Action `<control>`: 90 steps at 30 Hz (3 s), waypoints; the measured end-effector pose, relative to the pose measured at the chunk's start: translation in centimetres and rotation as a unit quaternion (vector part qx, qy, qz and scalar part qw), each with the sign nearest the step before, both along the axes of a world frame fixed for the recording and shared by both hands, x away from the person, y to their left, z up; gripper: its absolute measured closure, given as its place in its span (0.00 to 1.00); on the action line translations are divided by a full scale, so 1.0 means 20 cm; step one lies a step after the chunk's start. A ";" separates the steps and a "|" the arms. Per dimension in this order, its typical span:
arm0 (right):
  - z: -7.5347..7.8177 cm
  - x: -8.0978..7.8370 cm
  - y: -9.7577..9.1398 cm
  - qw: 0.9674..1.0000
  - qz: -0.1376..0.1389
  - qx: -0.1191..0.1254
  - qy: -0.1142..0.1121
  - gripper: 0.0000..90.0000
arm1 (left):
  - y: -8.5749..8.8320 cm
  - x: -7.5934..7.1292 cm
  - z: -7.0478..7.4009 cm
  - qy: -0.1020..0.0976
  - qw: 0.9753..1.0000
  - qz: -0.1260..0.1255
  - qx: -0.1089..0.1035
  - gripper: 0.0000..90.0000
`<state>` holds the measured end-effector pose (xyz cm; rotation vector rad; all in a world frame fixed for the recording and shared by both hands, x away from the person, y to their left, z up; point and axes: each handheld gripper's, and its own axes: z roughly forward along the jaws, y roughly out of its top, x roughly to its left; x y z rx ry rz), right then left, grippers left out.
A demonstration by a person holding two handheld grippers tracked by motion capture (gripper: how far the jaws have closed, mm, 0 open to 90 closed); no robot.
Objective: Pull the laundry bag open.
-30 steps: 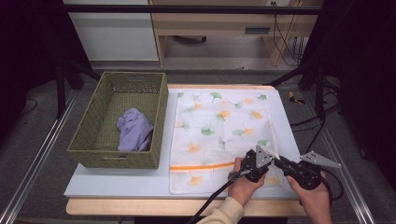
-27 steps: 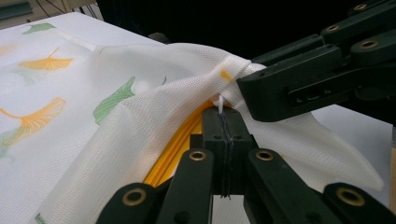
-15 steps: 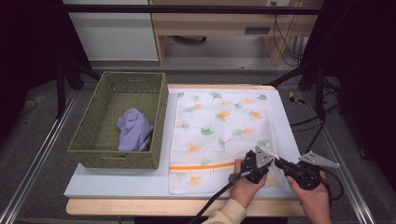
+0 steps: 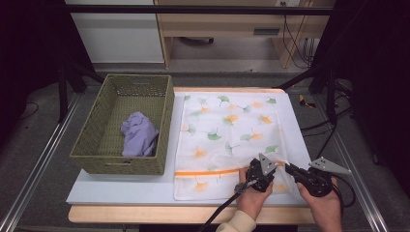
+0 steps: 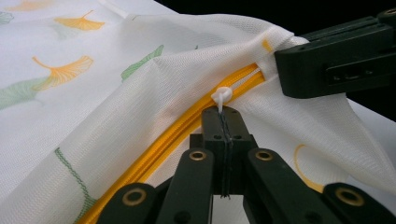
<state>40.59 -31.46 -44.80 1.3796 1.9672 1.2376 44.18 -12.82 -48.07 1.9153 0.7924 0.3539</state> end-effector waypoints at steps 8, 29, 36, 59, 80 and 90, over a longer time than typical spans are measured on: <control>0.00 0.00 0.01 1.000 0.000 -0.002 0.002 0.94 | 0.01 0.00 0.00 0.003 1.000 0.003 -0.007 1.00; 0.02 -0.01 0.03 1.000 -0.015 -0.026 -0.005 0.95 | 0.02 -0.02 0.02 -0.007 1.000 0.018 -0.006 1.00; 0.02 -0.02 0.02 0.999 -0.023 -0.028 -0.001 0.95 | 0.04 -0.03 0.01 -0.003 1.000 0.029 -0.004 1.00; 0.05 -0.04 0.06 0.999 -0.027 -0.041 -0.005 0.95 | 0.11 -0.09 0.02 -0.008 0.998 0.058 -0.014 1.00; 0.07 -0.07 0.05 0.998 -0.035 -0.044 -0.006 0.95 | 0.22 -0.12 0.04 -0.023 0.997 0.067 0.013 1.00; 0.08 -0.07 0.05 0.998 -0.040 -0.048 -0.012 0.95 | 0.32 -0.11 0.05 -0.009 0.996 0.090 0.004 1.00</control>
